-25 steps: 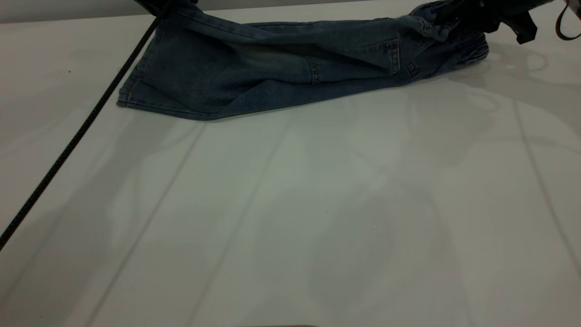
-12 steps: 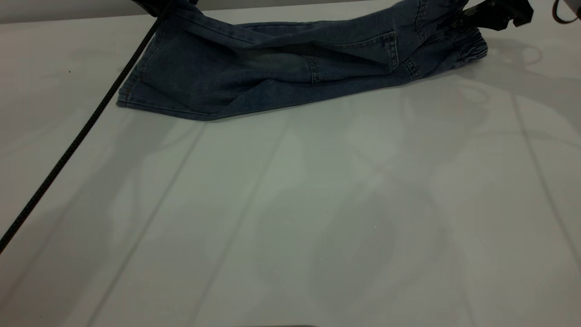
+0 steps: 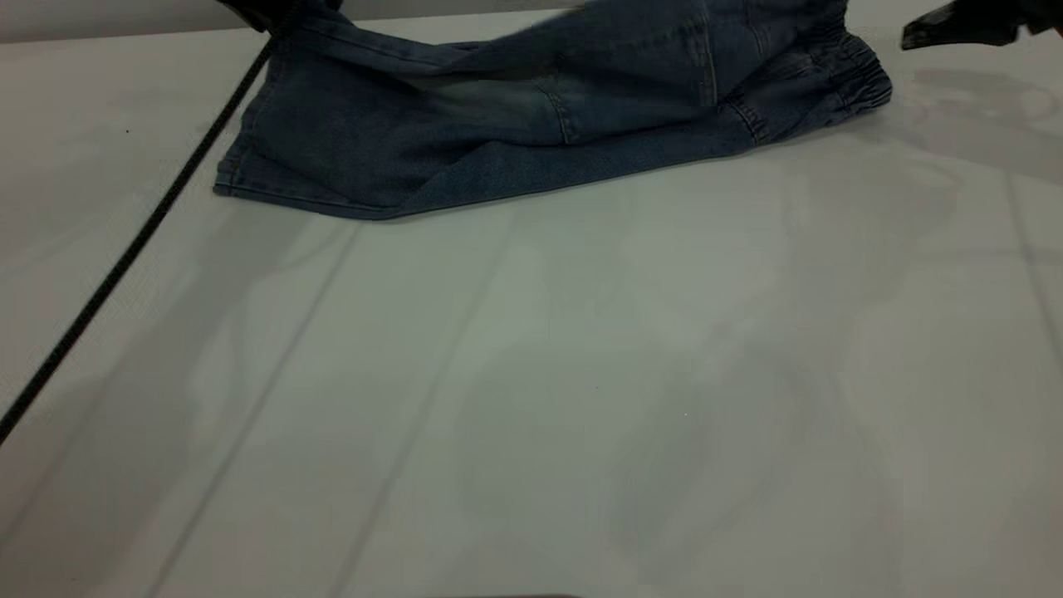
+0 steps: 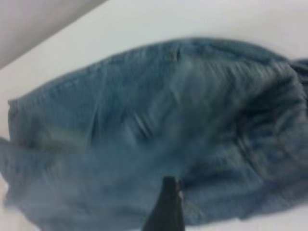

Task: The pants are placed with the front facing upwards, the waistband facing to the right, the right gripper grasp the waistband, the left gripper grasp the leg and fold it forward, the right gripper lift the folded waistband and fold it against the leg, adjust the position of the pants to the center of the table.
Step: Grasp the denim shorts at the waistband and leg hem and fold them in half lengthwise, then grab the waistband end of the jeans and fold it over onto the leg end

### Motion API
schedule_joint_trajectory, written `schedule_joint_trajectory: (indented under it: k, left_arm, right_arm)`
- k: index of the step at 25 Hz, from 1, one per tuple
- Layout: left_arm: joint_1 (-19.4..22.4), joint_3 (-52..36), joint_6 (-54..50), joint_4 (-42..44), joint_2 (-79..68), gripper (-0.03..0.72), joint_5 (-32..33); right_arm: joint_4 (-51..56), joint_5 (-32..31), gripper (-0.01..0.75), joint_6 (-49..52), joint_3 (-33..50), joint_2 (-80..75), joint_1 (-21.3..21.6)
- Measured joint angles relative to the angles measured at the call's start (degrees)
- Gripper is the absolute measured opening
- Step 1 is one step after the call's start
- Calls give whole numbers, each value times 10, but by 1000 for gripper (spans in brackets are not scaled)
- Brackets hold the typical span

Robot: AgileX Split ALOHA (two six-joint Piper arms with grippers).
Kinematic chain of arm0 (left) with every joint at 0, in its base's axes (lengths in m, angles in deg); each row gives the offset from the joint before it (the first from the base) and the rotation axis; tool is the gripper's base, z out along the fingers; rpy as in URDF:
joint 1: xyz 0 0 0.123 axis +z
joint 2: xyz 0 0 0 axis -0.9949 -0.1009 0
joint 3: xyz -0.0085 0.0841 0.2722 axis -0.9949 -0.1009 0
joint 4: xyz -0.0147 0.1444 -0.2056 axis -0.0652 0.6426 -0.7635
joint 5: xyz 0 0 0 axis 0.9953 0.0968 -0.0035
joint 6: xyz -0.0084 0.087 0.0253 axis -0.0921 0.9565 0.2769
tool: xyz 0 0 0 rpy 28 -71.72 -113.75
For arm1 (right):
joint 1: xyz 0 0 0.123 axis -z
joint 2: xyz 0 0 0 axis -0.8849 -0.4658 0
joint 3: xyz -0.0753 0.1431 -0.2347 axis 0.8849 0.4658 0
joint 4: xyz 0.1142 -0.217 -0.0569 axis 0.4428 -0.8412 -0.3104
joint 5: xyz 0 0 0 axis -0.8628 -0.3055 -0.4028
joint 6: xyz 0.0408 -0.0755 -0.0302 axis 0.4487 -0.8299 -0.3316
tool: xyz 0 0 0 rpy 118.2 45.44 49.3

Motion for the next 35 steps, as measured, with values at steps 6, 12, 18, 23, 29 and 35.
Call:
schedule_joint_trajectory:
  k: [6,12,18,23,29,35]
  left_arm:
    - [6,0,-1,23,0,387,1]
    - [3,35,-2,53,4,545,73]
    - [-35,95,7,11,16,557,257]
    - [-64,114,40,-28,18,557,311]
    - [-72,114,55,-64,18,557,295]
    - [-72,114,57,-64,18,557,289]
  right_arm:
    - [-50,-50,607,19,0,0,9]
    - [-60,-93,596,26,0,-1,9]
    - [-45,-98,594,30,-2,-46,9]
    - [15,-86,594,-8,-2,-87,9]
    - [56,-9,591,-54,-4,-91,9]
    - [92,45,589,-80,-5,-89,9]
